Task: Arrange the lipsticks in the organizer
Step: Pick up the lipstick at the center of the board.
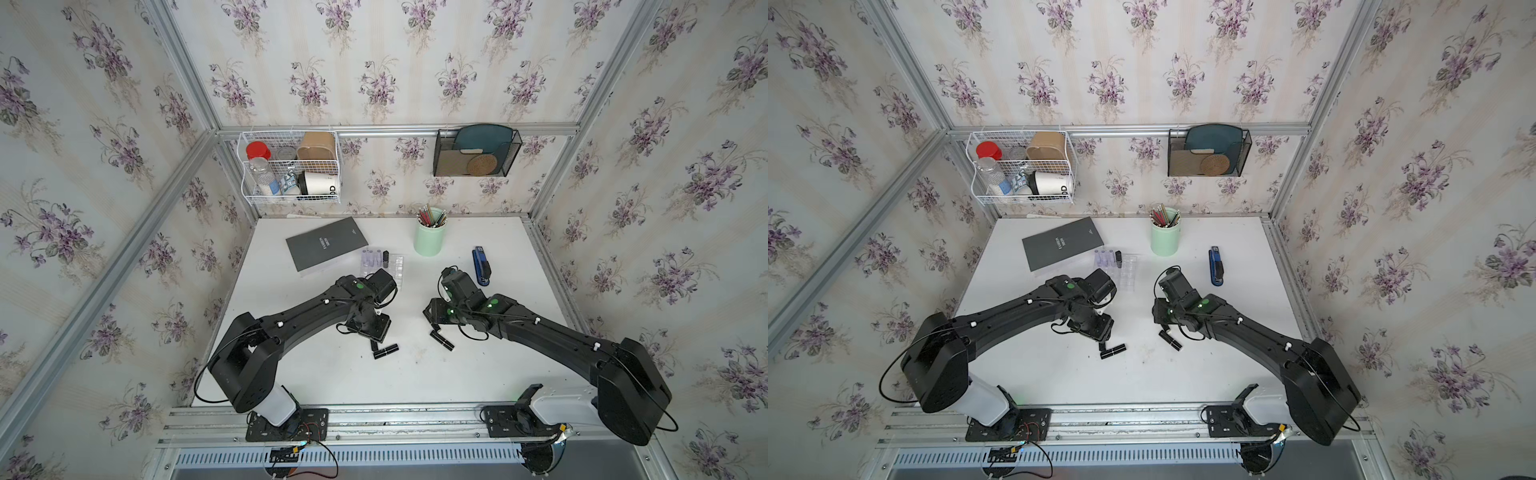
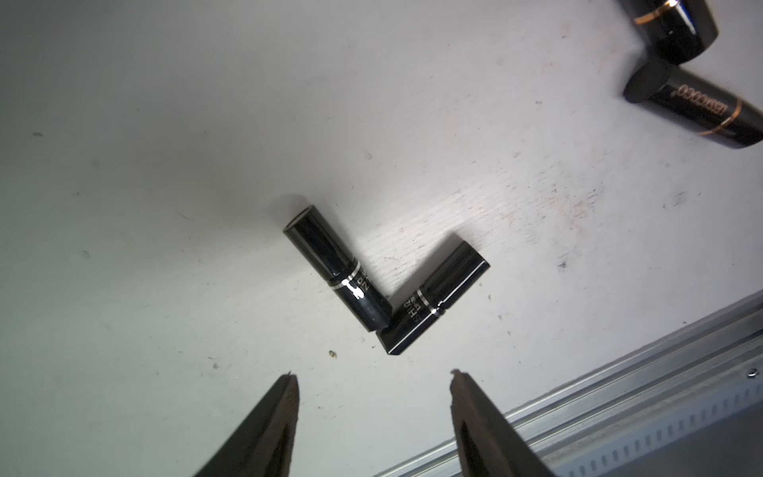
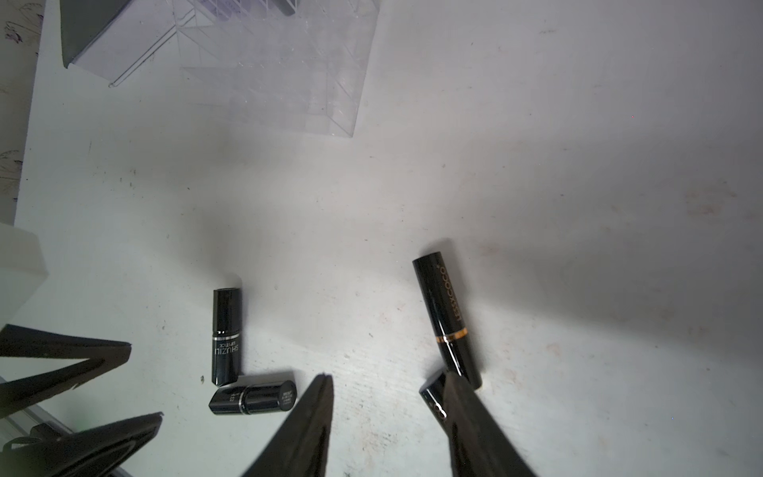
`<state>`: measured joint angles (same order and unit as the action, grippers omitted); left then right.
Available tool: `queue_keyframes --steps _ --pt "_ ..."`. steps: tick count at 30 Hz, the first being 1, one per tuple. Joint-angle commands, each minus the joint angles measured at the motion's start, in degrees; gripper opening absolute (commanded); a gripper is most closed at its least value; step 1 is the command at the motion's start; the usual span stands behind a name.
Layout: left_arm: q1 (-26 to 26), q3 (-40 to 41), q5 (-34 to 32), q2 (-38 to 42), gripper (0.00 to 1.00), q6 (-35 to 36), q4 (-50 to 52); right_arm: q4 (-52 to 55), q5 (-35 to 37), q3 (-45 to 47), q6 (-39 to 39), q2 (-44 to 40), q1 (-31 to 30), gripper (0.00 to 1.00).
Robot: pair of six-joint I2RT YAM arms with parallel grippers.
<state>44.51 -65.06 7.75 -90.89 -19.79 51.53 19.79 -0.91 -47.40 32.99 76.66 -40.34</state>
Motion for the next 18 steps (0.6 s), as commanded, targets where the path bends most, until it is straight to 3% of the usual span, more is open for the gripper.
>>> queue_keyframes --steps 1,7,18 --pt "-0.2 0.9 3.0 -1.3 0.63 -6.2 -1.8 -1.6 -0.7 -0.6 0.2 0.6 0.0 0.49" --pt "-0.5 1.6 -1.0 -3.5 0.6 -7.1 -1.8 -1.8 -0.9 -0.5 0.3 0.5 0.0 0.49" --pt "-1.5 3.0 -0.9 -7.5 0.49 -7.3 -5.7 -2.9 -1.5 0.1 0.5 1.3 0.0 0.49"
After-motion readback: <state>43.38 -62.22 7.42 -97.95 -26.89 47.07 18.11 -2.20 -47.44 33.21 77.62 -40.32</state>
